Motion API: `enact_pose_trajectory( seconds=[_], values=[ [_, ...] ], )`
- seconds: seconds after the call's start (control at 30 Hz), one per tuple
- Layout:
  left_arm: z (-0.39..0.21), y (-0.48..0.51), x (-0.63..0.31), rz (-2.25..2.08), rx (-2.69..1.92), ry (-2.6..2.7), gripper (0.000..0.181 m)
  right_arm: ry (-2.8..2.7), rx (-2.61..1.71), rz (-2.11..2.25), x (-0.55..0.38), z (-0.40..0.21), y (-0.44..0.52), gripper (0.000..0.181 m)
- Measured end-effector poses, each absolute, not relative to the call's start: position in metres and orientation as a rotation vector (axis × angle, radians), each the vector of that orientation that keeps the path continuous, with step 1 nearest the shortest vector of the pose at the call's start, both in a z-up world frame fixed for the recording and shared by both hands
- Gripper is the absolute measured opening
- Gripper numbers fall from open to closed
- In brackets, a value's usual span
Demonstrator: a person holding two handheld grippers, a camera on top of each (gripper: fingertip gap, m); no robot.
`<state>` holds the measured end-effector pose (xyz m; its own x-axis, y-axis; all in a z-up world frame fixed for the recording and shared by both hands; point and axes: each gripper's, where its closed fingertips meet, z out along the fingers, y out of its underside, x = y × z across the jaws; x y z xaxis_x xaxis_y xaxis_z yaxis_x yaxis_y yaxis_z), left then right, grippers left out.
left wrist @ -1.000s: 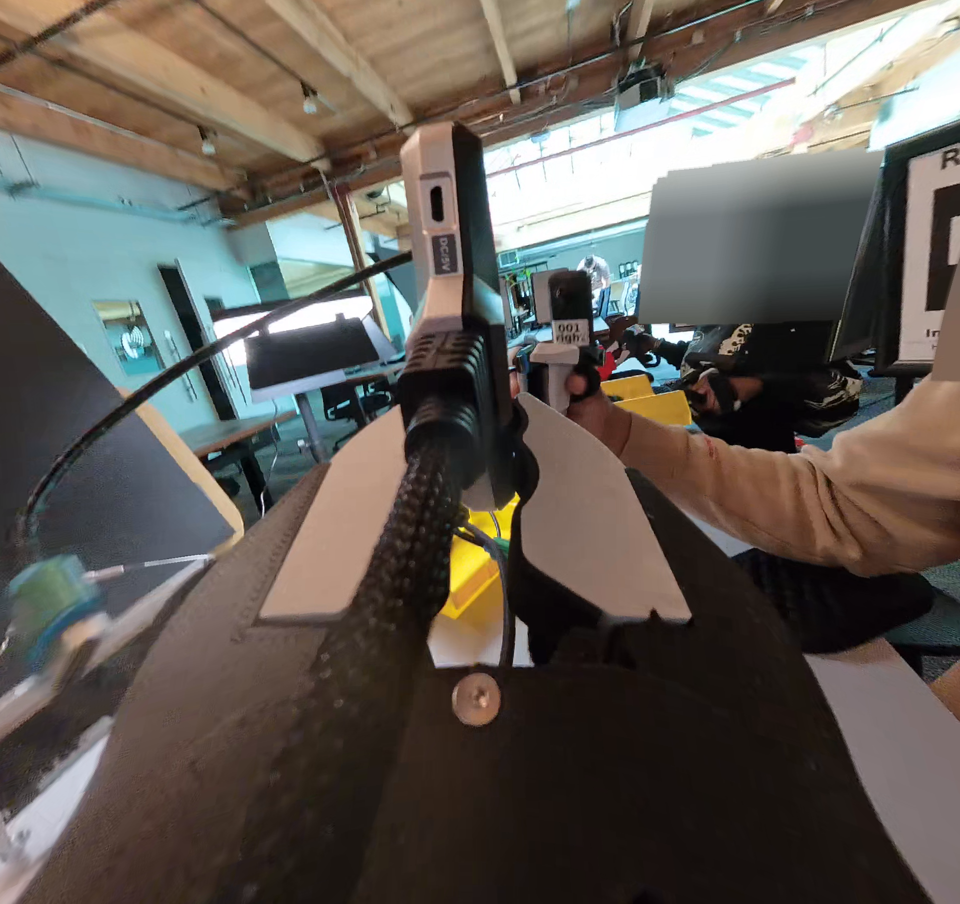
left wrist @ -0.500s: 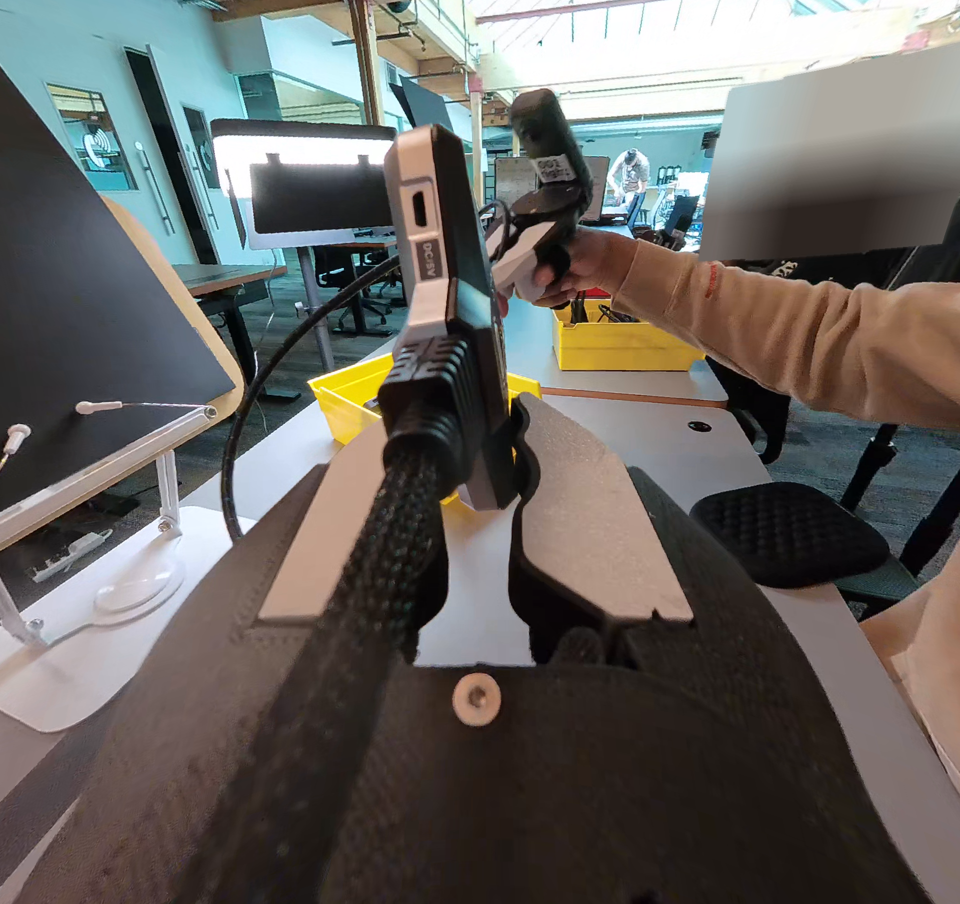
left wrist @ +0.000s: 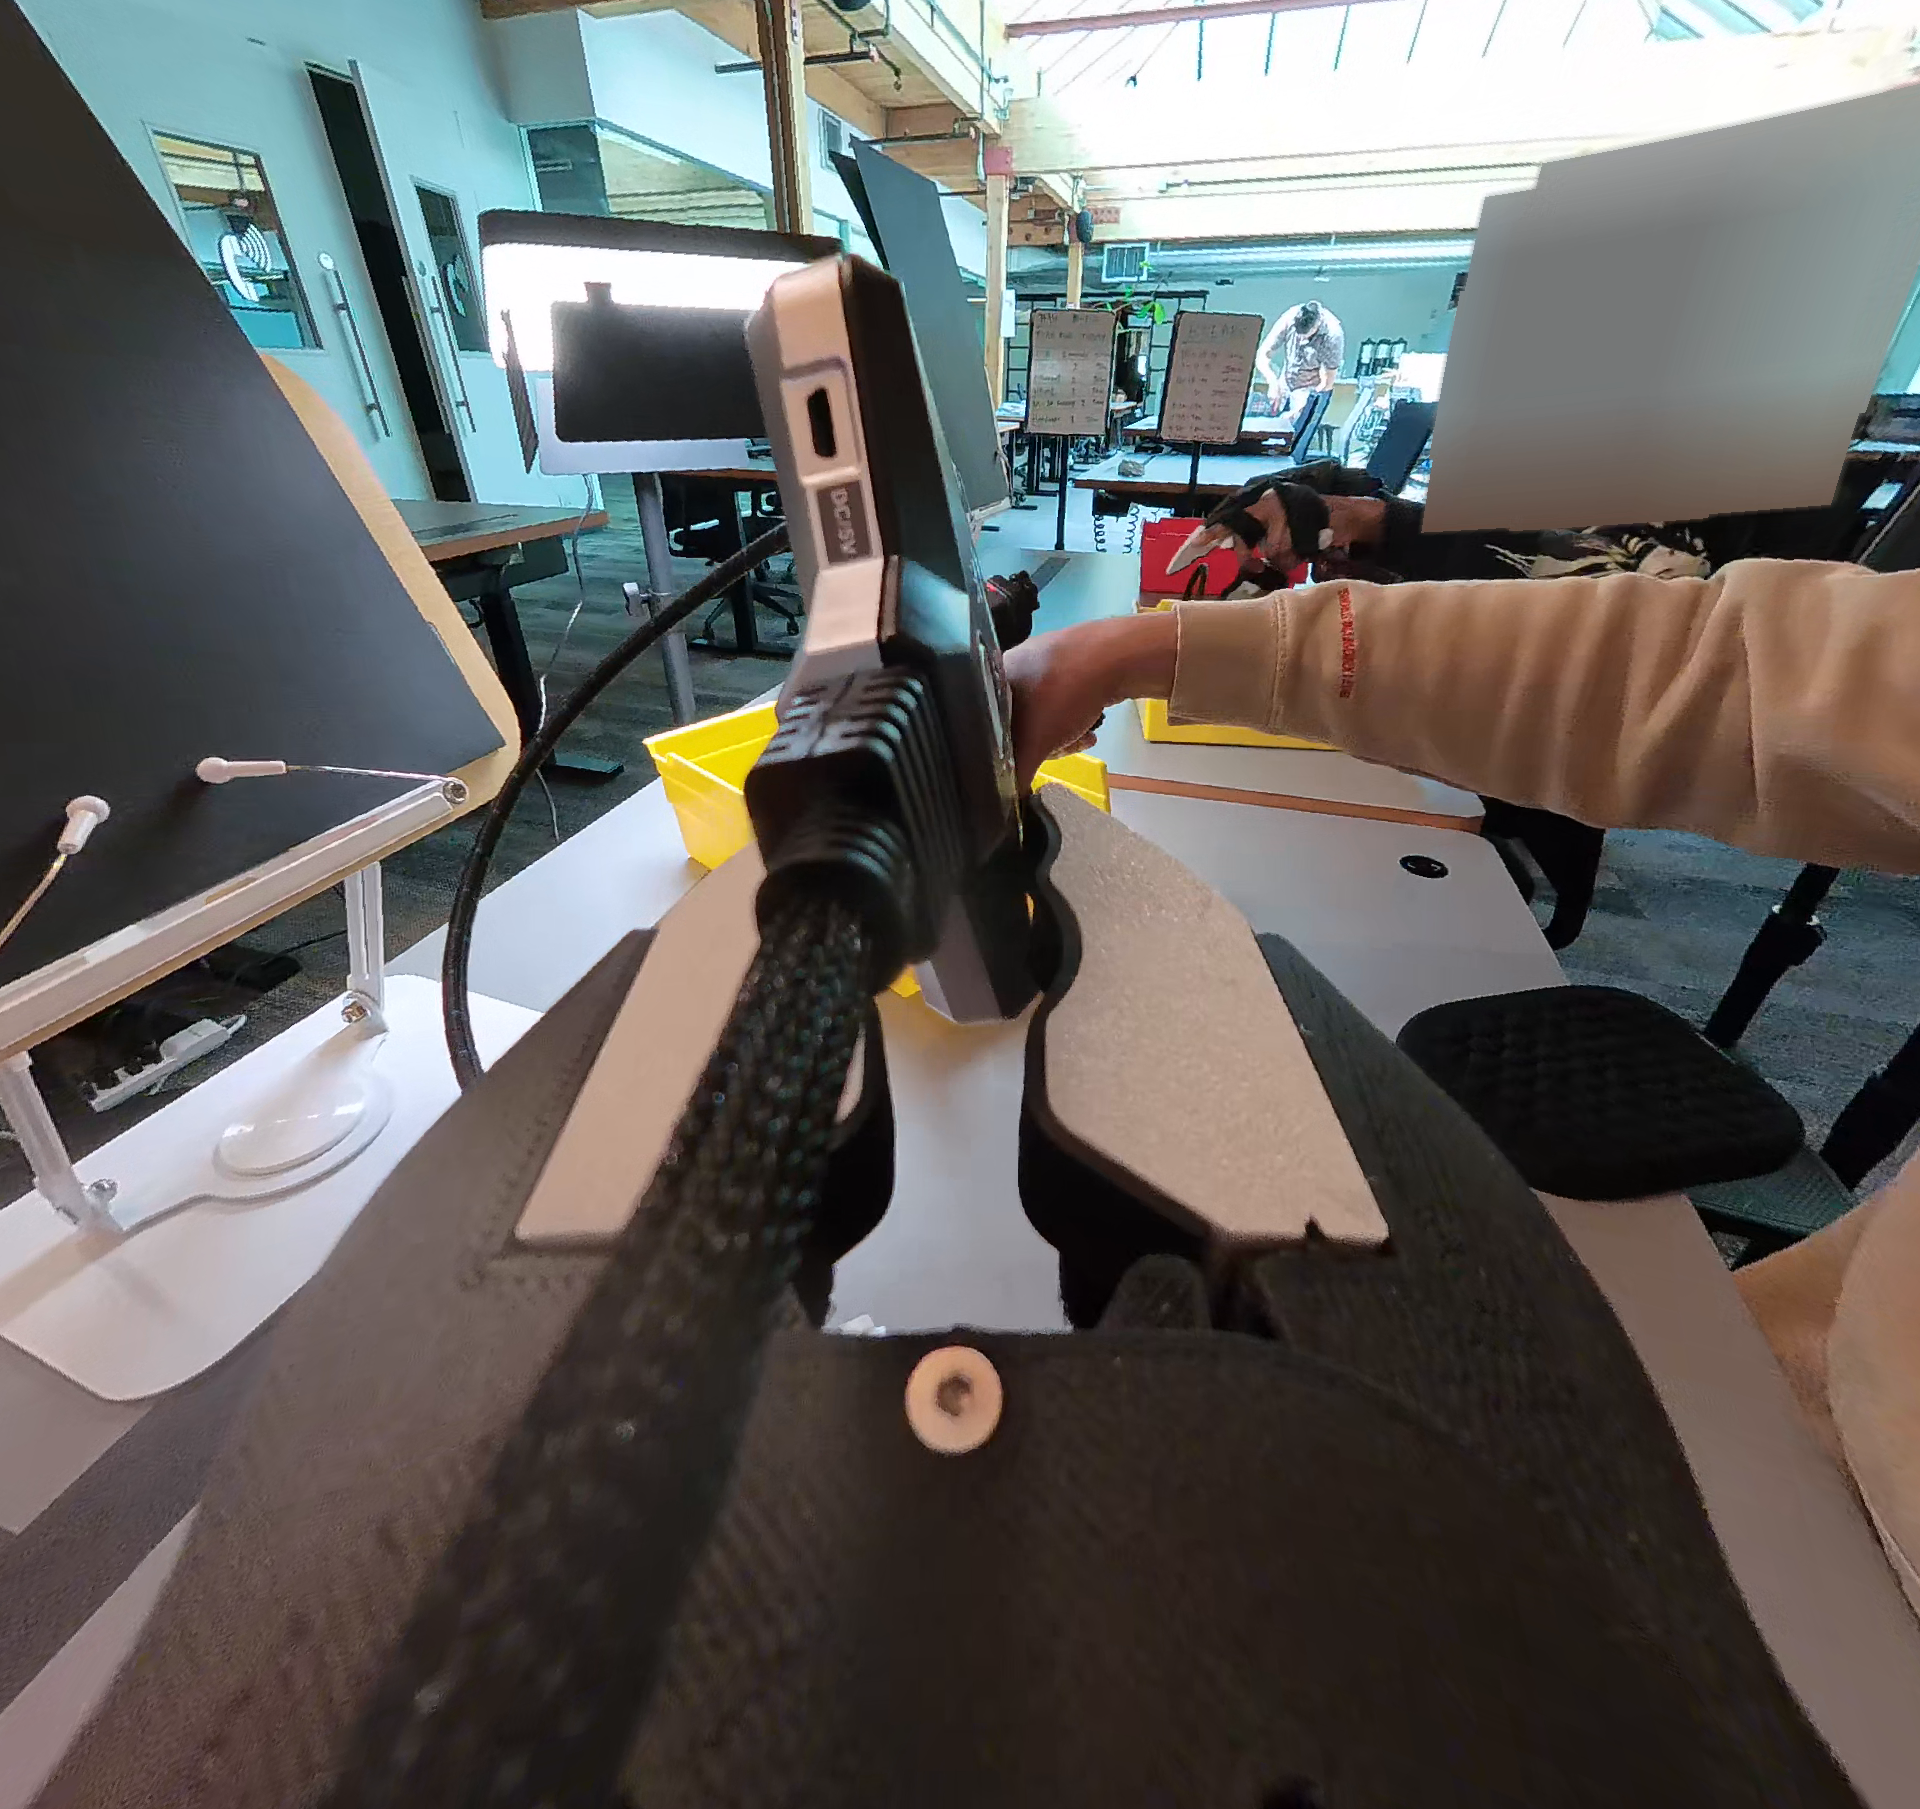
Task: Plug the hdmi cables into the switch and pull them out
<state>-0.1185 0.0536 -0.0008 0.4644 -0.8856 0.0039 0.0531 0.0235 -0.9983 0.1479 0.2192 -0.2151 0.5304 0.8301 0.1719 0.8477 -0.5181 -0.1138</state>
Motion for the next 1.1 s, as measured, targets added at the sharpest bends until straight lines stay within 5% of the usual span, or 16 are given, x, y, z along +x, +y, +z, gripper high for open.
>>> enact_pose_trajectory(
  seconds=[0.03, 0.2, 0.53, 1.1],
  values=[
    [-0.001, 0.054, -0.119, -0.867, -1.352, 0.816, 0.024, -1.440, -2.570, -0.102, 0.142, -0.213, 0.217, 0.021],
    [-0.006, 0.058, -0.119, -0.883, -1.366, 0.807, 0.024, -1.411, -2.352, 0.266, 0.099, -0.165, 0.196, 0.035],
    [-0.007, 0.049, -0.087, -0.990, -1.284, 0.829, 0.024, -1.189, -1.326, 1.251, -0.040, -0.007, 0.063, 0.024],
    [-0.053, 0.055, -0.033, -1.133, -1.309, 0.857, 0.024, -0.892, -1.134, 1.525, -0.035, 0.006, 0.065, 0.011]
  ],
)
